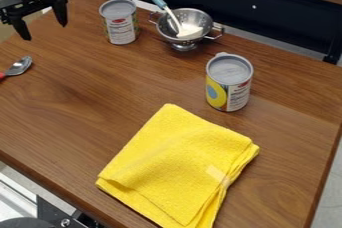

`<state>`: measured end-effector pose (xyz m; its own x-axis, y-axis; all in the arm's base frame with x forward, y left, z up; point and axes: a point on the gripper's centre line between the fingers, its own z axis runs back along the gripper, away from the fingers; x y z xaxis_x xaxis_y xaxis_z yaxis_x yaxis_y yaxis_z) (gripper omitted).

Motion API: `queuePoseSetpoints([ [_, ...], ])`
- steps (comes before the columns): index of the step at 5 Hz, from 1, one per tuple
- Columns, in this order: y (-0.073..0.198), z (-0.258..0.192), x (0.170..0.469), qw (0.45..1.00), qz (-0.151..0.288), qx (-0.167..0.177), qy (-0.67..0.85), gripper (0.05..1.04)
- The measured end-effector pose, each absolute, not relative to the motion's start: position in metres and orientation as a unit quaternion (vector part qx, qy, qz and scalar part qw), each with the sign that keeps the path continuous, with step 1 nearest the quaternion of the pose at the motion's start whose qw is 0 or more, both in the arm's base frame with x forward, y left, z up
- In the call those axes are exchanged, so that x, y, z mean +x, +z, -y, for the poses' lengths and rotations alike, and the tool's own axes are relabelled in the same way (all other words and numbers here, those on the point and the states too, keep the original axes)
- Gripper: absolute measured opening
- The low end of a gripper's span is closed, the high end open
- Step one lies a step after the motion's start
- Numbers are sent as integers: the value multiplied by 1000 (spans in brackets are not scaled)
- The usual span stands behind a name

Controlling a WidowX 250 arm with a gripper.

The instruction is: Draw a box in front of the pot

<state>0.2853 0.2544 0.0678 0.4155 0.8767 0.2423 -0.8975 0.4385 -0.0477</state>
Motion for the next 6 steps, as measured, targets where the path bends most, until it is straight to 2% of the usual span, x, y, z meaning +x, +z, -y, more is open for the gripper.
queuePoseSetpoints([
  [1, 52, -252, 282, 839, 93, 41, 534, 998],
  [2, 39, -256, 301, 793, 67, 42, 603, 998],
  [3, 35, -259, 326, 757, 100, 25, 646, 998],
  [5, 41, -273, 370, 695, 194, 31, 692, 998],
  [6, 36, -279, 387, 684, 194, 45, 702, 998],
])
